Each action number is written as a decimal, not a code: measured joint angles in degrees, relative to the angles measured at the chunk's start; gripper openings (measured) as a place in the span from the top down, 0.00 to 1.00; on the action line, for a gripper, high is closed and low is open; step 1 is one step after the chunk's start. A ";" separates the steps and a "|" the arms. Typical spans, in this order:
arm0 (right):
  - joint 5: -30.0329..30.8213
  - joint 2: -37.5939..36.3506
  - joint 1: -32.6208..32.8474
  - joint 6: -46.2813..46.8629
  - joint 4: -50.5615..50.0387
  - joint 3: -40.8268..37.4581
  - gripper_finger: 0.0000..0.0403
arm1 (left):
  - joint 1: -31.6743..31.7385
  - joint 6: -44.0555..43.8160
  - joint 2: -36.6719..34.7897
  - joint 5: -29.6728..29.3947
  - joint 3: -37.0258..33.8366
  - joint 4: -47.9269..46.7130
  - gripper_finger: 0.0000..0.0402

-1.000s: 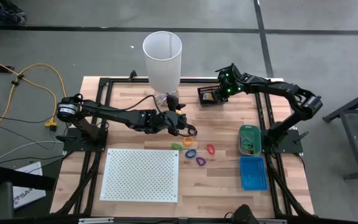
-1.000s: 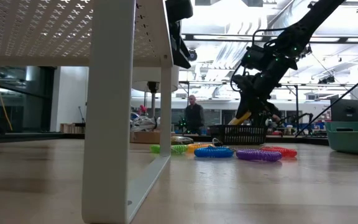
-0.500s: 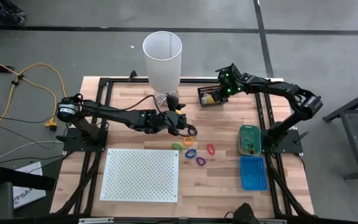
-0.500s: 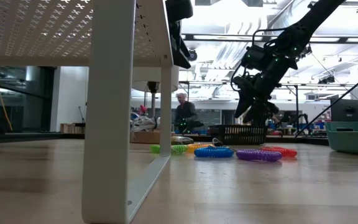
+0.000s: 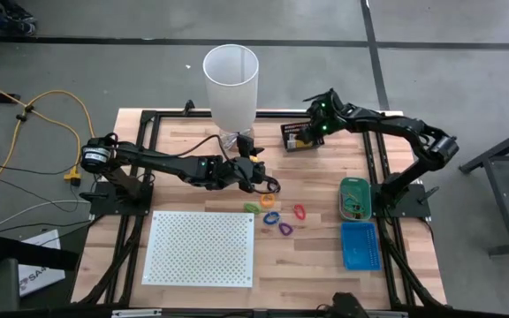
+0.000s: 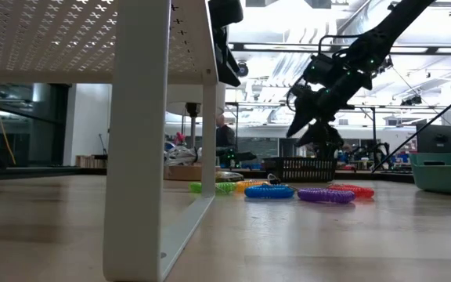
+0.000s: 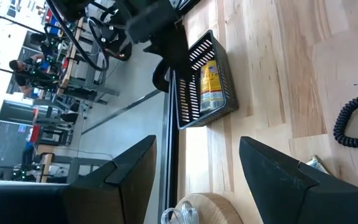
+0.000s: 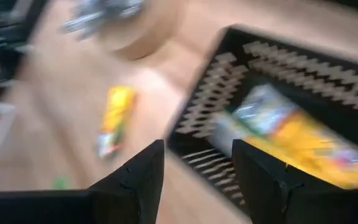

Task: Pick & Place Office Desk Supplies
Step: Put the yellow crayon box into the black bin

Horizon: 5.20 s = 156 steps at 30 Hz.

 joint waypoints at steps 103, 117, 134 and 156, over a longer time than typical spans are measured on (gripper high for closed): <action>21.21 -19.80 27.12 -4.25 -11.70 -0.02 0.57 | 14.47 20.22 0.02 43.39 0.00 -20.81 0.45; 21.19 -19.80 27.12 -4.25 -11.61 -0.02 0.57 | 15.45 20.07 1.36 40.69 -0.07 -16.98 0.45; 21.25 -19.80 27.11 -4.25 -9.83 -0.02 0.57 | 15.25 21.13 10.28 40.51 6.61 -20.81 0.45; 21.21 -19.80 27.12 -4.25 -7.65 -0.02 0.57 | 15.19 21.41 22.08 39.34 19.19 -31.97 0.45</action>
